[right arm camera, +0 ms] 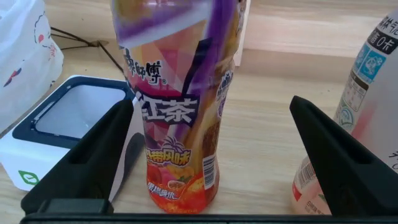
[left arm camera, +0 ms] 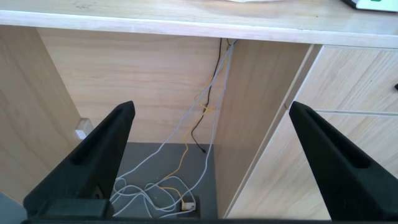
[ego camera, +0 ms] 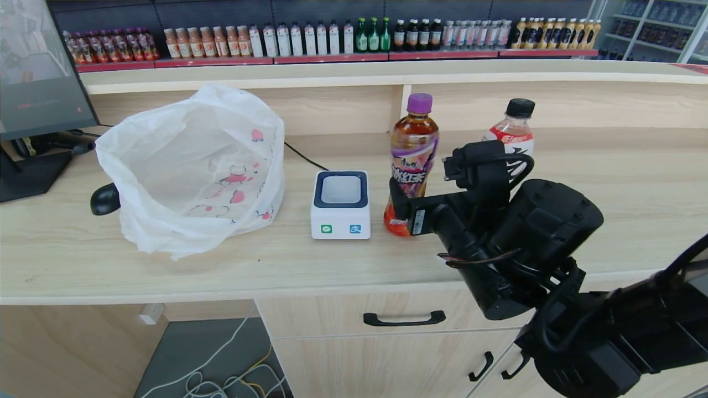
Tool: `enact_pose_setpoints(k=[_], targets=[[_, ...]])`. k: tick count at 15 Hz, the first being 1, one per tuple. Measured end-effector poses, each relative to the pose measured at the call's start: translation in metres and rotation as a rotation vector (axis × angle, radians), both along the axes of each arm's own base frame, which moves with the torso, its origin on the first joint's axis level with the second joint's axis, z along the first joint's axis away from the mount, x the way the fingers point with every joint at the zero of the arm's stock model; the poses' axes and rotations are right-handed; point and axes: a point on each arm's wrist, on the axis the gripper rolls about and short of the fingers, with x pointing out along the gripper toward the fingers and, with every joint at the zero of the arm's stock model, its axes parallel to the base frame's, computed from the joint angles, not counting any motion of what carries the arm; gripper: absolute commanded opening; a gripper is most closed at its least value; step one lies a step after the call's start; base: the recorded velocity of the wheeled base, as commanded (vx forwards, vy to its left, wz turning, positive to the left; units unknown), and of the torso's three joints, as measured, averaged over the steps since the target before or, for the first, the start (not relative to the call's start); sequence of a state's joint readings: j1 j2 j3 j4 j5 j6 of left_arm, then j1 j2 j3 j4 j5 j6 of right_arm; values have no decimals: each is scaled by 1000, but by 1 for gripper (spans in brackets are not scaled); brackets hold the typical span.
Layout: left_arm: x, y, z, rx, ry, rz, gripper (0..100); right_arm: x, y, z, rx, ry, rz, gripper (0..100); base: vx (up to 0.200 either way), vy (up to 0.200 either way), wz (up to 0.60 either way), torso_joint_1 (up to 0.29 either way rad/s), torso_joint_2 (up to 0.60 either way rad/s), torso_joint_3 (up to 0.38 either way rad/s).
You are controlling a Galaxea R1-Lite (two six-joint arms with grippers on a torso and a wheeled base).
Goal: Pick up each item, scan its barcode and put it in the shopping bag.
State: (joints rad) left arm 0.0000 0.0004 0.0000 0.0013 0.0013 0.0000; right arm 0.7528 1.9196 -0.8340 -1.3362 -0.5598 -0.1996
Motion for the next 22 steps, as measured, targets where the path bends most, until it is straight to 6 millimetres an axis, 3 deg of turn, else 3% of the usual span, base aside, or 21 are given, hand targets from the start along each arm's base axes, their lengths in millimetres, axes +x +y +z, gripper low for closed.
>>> enact_pose_setpoints(k=[22], targets=[[0, 0, 0, 0, 0, 0, 100, 38, 9, -11, 32, -6, -45, 100, 0, 0, 0, 0, 0, 0]])
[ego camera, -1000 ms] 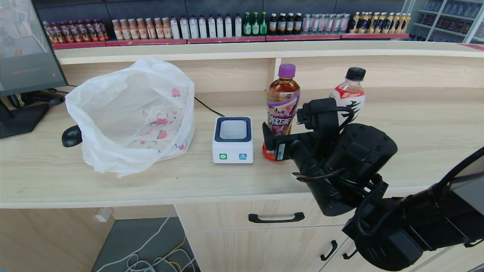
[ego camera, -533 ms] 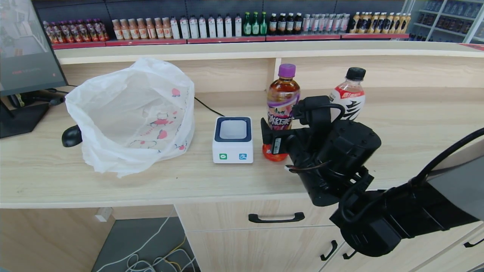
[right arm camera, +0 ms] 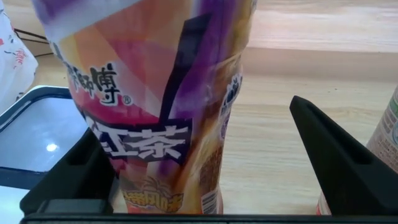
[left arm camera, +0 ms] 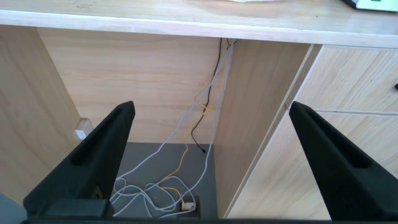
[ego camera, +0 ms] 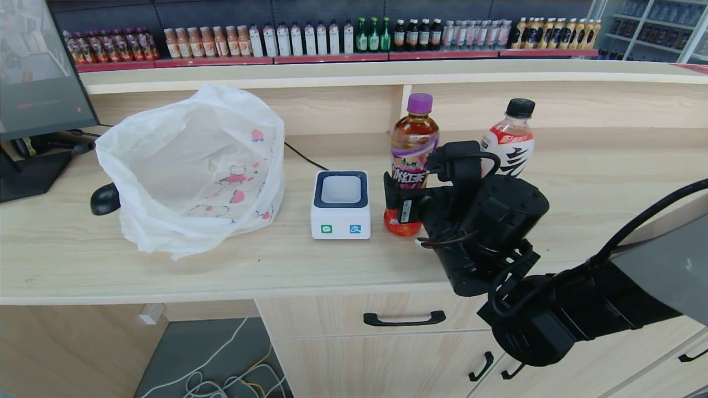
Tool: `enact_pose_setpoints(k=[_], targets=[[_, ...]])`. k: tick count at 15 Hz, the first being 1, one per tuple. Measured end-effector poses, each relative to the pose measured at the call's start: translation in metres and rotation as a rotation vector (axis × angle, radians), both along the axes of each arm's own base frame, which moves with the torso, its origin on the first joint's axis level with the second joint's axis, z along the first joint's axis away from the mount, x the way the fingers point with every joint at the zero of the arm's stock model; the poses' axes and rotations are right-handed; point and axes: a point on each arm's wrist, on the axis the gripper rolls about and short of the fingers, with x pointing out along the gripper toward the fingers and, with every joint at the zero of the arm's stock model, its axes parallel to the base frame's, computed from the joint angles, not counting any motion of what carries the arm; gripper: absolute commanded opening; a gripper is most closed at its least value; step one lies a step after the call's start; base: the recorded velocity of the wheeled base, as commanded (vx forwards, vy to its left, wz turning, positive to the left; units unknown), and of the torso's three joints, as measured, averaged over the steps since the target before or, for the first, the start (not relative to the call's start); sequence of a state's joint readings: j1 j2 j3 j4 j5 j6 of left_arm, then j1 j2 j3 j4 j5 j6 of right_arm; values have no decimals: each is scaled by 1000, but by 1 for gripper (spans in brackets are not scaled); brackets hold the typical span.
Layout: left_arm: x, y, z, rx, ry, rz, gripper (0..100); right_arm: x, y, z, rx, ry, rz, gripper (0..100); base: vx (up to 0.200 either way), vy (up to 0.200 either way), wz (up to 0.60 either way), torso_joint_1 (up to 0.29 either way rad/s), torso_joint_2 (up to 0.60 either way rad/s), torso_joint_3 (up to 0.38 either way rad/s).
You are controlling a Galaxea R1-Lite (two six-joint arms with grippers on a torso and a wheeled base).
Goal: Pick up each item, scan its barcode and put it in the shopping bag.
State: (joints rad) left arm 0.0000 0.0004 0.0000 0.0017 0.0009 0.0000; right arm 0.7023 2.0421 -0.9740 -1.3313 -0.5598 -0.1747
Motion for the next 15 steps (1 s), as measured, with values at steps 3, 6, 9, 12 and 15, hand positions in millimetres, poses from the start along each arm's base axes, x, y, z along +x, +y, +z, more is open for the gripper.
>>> enact_pose_setpoints(k=[3, 6, 9, 12, 15], targets=[[0, 0, 0, 0, 0, 0, 100, 6, 3, 3, 15, -17, -5, 100, 0, 0, 0, 0, 0, 0], [0, 0, 0, 0, 0, 0, 100, 13, 6, 5, 26, -31, -13, 100, 0, 0, 0, 0, 0, 0], [0, 0, 0, 0, 0, 0, 100, 16, 6, 4, 24, -29, -15, 100, 0, 0, 0, 0, 0, 0], [0, 0, 0, 0, 0, 0, 100, 17, 5, 3, 24, -29, -17, 0, 0, 0, 0, 0, 0, 0], [0, 0, 0, 0, 0, 0, 100, 16, 5, 4, 28, -32, -18, 0, 0, 0, 0, 0, 0, 0]])
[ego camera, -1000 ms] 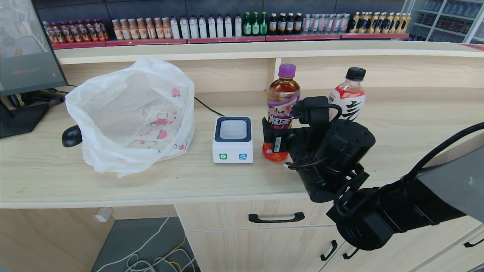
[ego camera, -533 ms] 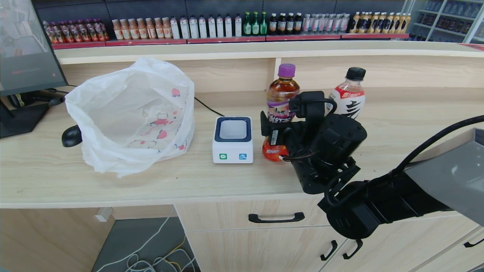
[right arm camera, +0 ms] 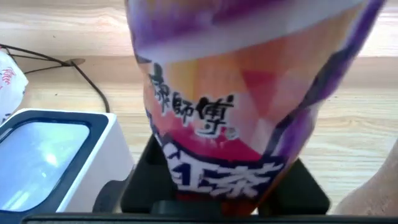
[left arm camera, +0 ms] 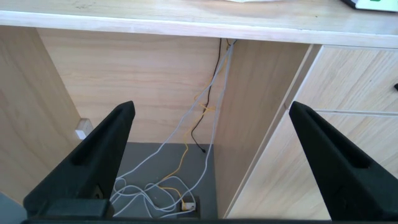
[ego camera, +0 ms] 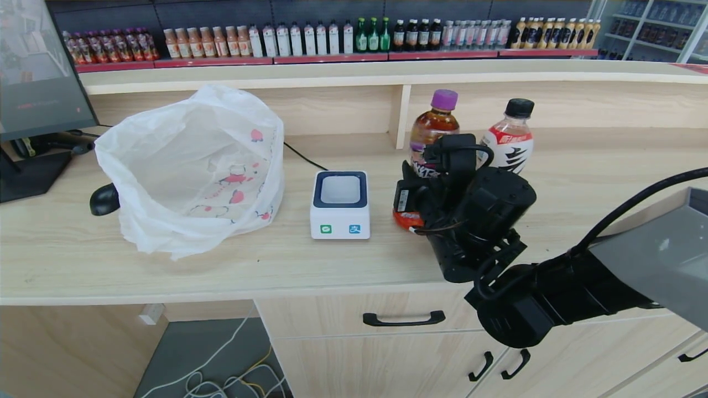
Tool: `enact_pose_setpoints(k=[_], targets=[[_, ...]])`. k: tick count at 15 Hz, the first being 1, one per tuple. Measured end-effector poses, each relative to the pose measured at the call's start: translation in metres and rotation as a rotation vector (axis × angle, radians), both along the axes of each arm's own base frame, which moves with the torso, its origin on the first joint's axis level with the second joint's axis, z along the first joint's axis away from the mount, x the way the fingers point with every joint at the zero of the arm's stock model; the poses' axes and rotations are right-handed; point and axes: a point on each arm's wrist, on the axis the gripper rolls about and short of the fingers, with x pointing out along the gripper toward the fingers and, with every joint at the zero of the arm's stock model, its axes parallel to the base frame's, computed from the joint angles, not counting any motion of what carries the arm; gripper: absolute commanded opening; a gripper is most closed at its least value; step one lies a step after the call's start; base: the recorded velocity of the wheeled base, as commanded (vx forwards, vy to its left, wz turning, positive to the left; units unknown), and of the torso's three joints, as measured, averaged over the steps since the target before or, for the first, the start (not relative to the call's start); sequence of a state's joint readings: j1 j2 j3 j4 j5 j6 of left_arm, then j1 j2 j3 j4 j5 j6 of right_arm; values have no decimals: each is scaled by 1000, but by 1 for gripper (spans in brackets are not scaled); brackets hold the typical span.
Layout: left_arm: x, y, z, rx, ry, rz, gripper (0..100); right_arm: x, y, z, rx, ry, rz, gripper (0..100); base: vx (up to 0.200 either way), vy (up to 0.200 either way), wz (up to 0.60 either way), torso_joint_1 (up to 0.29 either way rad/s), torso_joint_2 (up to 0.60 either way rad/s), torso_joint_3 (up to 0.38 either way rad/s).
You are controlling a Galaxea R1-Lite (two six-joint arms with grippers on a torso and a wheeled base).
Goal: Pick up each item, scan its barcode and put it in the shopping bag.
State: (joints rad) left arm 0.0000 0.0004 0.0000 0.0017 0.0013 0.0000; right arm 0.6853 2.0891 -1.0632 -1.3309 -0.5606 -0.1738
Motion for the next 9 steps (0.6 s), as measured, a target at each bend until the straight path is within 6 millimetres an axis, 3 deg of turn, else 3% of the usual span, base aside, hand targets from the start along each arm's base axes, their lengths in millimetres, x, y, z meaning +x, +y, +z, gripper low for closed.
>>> enact_pose_setpoints(k=[9], targets=[[0, 0, 0, 0, 0, 0, 100, -11, -6, 13, 10, -16, 4, 0, 0, 0, 0, 0, 0, 0]])
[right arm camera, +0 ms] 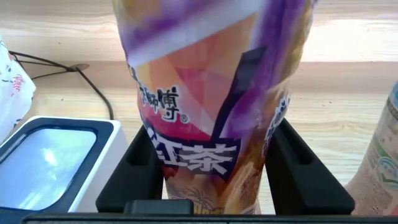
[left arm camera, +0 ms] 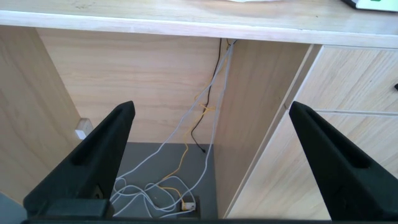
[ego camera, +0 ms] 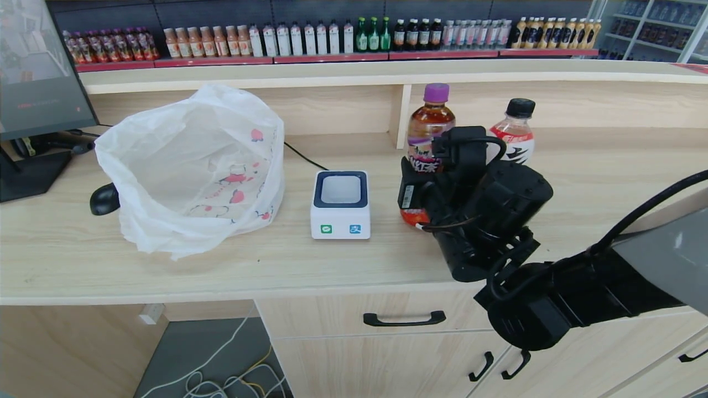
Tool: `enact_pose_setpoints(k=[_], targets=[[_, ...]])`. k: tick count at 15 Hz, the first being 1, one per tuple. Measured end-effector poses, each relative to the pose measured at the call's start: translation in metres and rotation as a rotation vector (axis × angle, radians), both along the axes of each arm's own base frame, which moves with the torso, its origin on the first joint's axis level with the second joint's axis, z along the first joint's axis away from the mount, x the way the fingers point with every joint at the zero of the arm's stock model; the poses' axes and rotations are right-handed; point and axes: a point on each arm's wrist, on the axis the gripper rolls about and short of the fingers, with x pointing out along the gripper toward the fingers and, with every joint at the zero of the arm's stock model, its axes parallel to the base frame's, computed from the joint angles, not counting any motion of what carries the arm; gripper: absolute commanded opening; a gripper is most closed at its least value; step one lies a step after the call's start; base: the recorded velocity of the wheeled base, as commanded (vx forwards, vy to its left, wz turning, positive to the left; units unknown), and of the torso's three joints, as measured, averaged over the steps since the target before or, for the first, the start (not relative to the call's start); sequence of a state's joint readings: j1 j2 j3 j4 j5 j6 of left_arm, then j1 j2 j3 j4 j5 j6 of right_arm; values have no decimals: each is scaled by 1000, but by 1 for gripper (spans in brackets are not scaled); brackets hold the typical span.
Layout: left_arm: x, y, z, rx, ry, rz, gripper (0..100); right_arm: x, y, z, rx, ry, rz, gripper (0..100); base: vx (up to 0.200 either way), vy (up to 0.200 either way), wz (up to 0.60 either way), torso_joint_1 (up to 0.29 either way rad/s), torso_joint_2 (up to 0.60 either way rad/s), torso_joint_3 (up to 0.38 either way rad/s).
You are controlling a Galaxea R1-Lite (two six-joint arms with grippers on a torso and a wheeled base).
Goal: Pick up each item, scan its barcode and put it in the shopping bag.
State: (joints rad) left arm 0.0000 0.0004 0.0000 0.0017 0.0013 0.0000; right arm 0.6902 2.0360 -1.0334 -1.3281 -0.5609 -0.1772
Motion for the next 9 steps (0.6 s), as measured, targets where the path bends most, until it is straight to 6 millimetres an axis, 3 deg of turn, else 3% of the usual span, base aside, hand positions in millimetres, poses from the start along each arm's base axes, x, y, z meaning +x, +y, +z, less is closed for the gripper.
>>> enact_pose_setpoints(k=[3, 9], targets=[[0, 0, 0, 0, 0, 0, 100, -16, -7, 11, 5, -8, 11, 0, 0, 0, 0, 0, 0, 0], [0, 0, 0, 0, 0, 0, 100, -67, -18, 30, 5, -18, 78, 0, 0, 0, 0, 0, 0, 0]])
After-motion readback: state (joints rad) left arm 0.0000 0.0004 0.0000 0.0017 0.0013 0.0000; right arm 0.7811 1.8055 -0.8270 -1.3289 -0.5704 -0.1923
